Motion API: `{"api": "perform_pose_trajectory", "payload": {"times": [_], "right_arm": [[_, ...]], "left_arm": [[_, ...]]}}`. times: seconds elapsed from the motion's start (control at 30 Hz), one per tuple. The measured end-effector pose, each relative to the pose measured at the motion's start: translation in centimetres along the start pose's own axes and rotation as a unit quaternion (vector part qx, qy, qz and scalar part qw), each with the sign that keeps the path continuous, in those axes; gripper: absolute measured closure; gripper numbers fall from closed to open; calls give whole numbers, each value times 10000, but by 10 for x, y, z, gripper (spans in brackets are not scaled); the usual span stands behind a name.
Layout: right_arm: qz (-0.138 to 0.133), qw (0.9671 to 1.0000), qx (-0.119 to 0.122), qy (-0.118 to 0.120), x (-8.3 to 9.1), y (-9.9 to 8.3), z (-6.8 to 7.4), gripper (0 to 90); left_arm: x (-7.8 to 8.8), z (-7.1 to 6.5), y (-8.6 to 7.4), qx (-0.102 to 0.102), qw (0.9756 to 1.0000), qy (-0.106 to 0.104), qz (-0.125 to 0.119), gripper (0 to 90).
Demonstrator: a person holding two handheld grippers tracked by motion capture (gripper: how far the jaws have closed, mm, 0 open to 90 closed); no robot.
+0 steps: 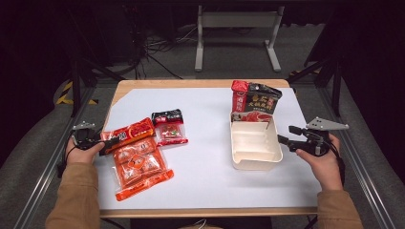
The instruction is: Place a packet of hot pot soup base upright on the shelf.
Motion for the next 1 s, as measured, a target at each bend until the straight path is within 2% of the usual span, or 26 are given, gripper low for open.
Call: {"api": "perform_pose_trajectory", "payload": {"times": [0.1,0.13,0.2,0.33,0.43,0.5,0.63,0.73,0.77,0.83,0.87,1.0], "right_arm": [[-10,10000,19,-5,0,0,0,347],[-10,10000,19,-5,0,0,0,347],[-14,10000,20,-6,0,0,0,347],[-13,10000,28,-2,0,0,0,346],[-11,10000,28,6,-1,0,0,345],[-8,10000,36,16,-1,0,0,344],[-2,10000,52,20,-2,0,0,342],[1,10000,50,26,-2,0,0,341],[6,10000,56,37,-3,1,1,339],[8,10000,63,41,-3,1,1,339],[8,10000,63,41,-3,1,1,339],[9,10000,67,32,-3,1,1,340]], "left_arm": [[-1,-2,-1,-15,9999,-153,23,286],[0,-3,0,-69,9998,-185,37,286],[2,-4,0,-116,9996,-245,26,357],[5,-5,0,-36,9990,-449,-63,437],[5,-5,-1,-19,9986,-520,34,495],[6,-6,-2,48,9976,-697,-1,547],[9,-8,-3,-4,9969,-786,-16,587],[7,-6,-5,-8,9969,-781,-30,605],[6,-6,-5,12,9972,-751,-33,641],[4,-4,-7,61,9983,-571,36,662],[4,-4,-7,61,9983,-571,36,676],[2,-5,-7,122,9993,-332,121,734]]}}
Point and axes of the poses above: each handheld gripper's, and its own axes: x roughly backward along the jaws, y roughly out of its top, z roughly to its left, the point moved 2 cm from there along -x, roughly forward along the jaws, and after that the axes turned 13 degrees about x, right-handed, at the moved point
